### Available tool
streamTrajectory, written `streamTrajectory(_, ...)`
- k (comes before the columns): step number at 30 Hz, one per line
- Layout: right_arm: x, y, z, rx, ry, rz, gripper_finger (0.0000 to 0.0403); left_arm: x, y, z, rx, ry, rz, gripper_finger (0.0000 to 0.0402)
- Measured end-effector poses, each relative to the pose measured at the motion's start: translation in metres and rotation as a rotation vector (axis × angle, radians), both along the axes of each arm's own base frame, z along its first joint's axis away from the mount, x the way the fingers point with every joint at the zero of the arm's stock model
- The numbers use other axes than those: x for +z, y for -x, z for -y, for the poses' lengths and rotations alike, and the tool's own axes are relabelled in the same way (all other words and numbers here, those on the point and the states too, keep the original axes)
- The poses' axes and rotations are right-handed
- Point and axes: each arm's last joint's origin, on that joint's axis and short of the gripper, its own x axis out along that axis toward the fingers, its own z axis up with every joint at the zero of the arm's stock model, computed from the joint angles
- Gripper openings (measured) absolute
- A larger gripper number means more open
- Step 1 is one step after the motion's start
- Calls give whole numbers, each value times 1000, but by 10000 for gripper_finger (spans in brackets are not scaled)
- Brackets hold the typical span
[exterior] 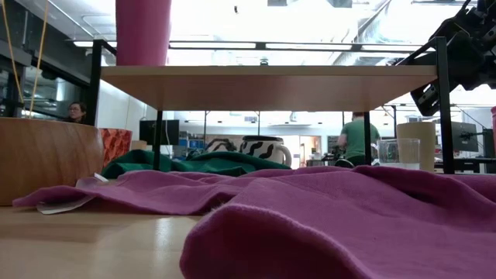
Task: Stack small to large cups/mugs on shelf
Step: Put the white cup on the shelf
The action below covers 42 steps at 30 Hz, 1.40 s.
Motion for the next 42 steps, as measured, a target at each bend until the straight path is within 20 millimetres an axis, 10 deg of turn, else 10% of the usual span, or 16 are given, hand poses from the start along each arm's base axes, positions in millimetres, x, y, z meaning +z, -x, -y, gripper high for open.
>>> streamTrajectory(12, 0, 0, 0, 0, 0, -1, 0, 45, 10, 1, -8, -21, 193, 74)
streamTrajectory(29, 0, 0, 0, 0, 0, 0, 0, 174, 77, 7, 88, -103, 1105, 74)
streamTrajectory(42, 24, 2, 7, -226, -240, 222, 0, 192, 118, 9, 290, -12, 1263, 74)
